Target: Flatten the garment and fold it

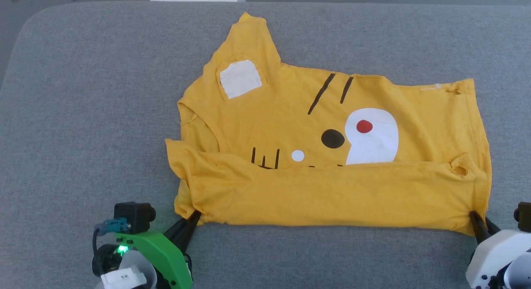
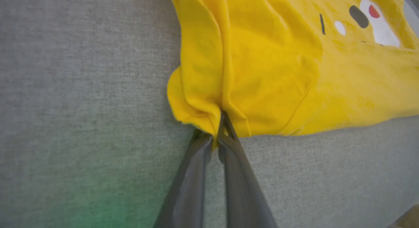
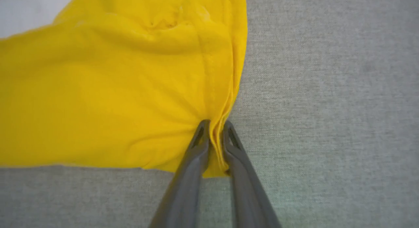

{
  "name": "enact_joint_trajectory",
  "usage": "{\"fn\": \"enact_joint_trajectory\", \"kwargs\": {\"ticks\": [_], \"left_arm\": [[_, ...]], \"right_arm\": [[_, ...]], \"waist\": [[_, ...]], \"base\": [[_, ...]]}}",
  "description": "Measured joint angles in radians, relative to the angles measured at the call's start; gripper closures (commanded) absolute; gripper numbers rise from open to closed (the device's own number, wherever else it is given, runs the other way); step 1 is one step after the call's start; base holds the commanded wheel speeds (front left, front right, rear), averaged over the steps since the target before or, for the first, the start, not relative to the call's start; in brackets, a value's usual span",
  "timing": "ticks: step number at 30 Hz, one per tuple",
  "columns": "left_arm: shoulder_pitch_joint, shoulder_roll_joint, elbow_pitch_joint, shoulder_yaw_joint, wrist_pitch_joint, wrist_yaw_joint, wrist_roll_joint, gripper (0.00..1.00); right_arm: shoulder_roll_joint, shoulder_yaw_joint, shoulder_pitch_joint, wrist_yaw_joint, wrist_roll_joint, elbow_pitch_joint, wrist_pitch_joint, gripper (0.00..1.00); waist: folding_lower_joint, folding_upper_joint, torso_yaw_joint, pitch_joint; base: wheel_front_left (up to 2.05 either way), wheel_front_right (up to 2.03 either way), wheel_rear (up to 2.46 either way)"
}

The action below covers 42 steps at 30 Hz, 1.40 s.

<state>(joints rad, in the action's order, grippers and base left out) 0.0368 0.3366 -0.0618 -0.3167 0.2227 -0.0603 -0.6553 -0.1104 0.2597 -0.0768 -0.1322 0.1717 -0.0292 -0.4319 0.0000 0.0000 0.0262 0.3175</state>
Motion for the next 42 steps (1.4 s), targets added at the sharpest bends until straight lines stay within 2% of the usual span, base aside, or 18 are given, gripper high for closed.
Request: {"fn": "enact_joint_trajectory", "kwargs": {"ticks": [8,11,14,20,25,31,38,39,40,42], "left_arm": [[-0.002,-0.003,0.019,0.019,-0.013,-0.001,-0.048,1.0],[-0.014,-0.001,0.06,0.051,-0.019,-0.001,-0.085,1.0],[-0.065,0.017,0.16,0.086,-0.003,0.005,-0.132,1.0],[-0.21,0.074,0.304,0.12,0.084,0.063,-0.183,1.0],[-0.327,0.08,0.366,0.122,0.144,0.112,-0.227,1.0],[-0.403,0.065,0.328,0.081,0.213,0.145,-0.281,1.0],[-0.391,0.02,0.24,0.071,0.188,0.122,-0.31,1.0],[-0.375,0.015,0.212,0.073,0.169,0.113,-0.309,0.41],[-0.365,0.015,0.2,0.074,0.16,0.108,-0.304,0.0],[-0.346,0.013,0.182,0.078,0.139,0.104,-0.297,0.0]], "right_arm": [[-0.029,-0.029,0.015,0.0,0.019,0.0,0.015,1.0],[-0.044,-0.032,0.017,0.0,0.026,-0.033,0.014,1.0],[-0.057,-0.025,0.012,0.0,0.045,-0.1,-0.022,1.0],[-0.058,-0.003,-0.068,0.0,0.083,-0.21,-0.111,1.0],[-0.028,0.008,-0.17,0.0,0.112,-0.258,-0.19,1.0],[-0.024,0.025,-0.256,0.0,0.115,-0.254,-0.255,1.0],[-0.003,0.0,-0.256,0.0,0.112,-0.198,-0.235,1.0],[0.0,-0.004,-0.251,0.0,0.112,-0.177,-0.206,0.6],[0.001,-0.002,-0.248,0.0,0.11,-0.17,-0.186,0.0],[0.0,-0.007,-0.244,0.0,0.109,-0.154,-0.171,0.0]], "waist": [[0.0,0.0,-0.002,-0.026],[0.0,0.0,-0.002,-0.044],[0.0,0.0,-0.002,-0.071],[0.0,0.0,0.003,-0.107],[0.0,0.0,0.009,-0.121],[0.0,0.0,0.012,-0.129],[0.0,0.0,0.011,-0.144],[0.0,0.0,0.011,-0.149],[0.0,0.0,0.011,-0.151],[0.0,0.0001,0.012,-0.155]], "base": [[0.0,0.0,0.0],[0.0,0.0,0.0],[0.0,0.0,0.0],[0.0,0.0,0.0],[0.0,0.0,0.0],[0.0,0.0,0.0],[0.0,0.0,0.0],[0.0,0.0,0.0],[0.0,0.0,0.0],[0.0,0.0,0.0]]}}
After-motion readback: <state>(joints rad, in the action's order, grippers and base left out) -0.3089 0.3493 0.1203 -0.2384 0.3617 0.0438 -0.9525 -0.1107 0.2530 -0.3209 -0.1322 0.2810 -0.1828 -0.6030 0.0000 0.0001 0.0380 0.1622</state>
